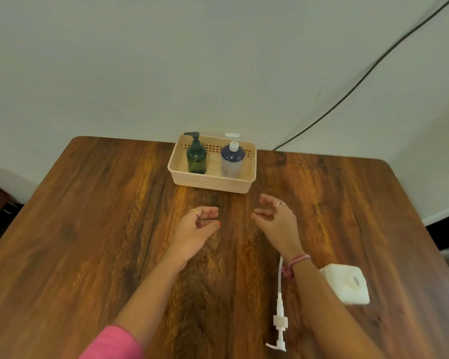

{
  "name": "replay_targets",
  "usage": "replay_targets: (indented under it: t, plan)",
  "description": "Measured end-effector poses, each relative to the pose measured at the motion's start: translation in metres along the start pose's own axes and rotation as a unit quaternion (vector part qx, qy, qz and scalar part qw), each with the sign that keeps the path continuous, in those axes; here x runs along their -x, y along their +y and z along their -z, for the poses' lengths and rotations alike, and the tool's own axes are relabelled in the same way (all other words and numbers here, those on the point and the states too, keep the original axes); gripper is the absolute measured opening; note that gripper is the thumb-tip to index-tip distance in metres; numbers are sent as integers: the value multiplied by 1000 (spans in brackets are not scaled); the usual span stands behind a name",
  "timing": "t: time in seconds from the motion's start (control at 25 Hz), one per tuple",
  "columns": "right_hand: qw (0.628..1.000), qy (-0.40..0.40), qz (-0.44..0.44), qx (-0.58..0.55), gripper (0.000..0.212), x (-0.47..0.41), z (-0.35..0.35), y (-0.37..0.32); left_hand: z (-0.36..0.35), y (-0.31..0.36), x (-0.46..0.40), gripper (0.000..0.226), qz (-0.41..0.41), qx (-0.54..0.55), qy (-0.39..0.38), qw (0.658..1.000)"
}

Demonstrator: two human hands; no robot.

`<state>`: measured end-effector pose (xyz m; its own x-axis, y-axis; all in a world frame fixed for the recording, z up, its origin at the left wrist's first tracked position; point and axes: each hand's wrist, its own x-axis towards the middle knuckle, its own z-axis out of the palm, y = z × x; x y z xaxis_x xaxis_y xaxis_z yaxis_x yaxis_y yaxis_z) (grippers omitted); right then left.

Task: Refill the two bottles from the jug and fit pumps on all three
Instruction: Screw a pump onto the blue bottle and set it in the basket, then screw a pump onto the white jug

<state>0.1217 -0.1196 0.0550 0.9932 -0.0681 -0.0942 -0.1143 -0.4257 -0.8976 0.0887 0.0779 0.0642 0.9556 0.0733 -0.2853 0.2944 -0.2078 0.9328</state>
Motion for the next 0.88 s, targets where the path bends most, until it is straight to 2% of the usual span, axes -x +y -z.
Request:
replay_targets:
  t: [0.12, 0.2, 0.28, 0.36, 0.44, 0.52, 0.72, 0.8, 0.88]
  plan:
    - [999, -33, 2, 38, 41, 52, 18, 23, -14, -7, 23, 27, 3, -8, -12, 1000]
    - [992, -57, 25, 112, 32, 83, 31, 41, -23, -11, 38, 26, 5, -12, -17, 1000]
    - [970, -109, 70, 207, 29, 105, 44, 62, -32, -15, 50, 26, 7, -18, -27, 999]
    - [911, -216, 121, 332, 35, 121, 54, 84, -40, -20, 60, 26, 10, -15, -36, 999]
    - [829, -312, 159, 436, 47, 132, 61, 102, -48, -24, 67, 26, 10, -12, -37, 999]
    - [793, -350, 170, 469, 56, 142, 63, 109, -55, -26, 73, 27, 12, -14, -36, 999]
    - [776, -350, 197, 487, 57, 151, 54, 120, -73, -28, 81, 29, 11, -32, -42, 999]
    - [793, -344, 195, 463, 55, 147, 57, 120, -79, -26, 82, 29, 5, -42, -44, 998]
    - [830, -325, 198, 408, 46, 142, 65, 111, -83, -21, 81, 29, -4, -47, -45, 998]
